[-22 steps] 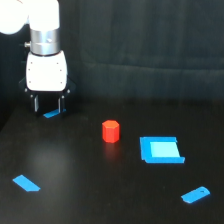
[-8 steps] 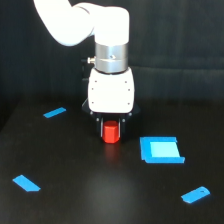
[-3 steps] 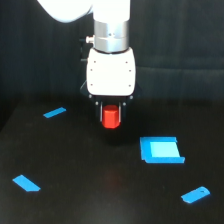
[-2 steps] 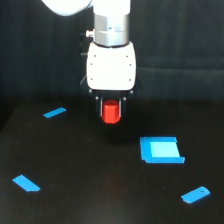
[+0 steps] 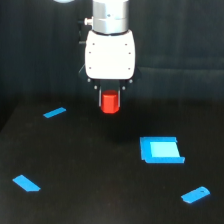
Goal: Pick up the red object from the table
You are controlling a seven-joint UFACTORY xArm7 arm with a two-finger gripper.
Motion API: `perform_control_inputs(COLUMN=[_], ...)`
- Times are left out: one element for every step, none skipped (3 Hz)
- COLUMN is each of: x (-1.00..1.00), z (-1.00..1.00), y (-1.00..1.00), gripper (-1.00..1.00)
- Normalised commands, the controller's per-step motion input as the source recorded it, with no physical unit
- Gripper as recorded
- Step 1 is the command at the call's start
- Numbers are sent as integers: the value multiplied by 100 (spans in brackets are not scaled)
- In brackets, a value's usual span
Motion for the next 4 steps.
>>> perform_control_inputs(x=[-9, 8, -10, 12], z=[44, 17, 17, 13], y=[8, 3, -5, -4], gripper=[-100, -100, -96, -99])
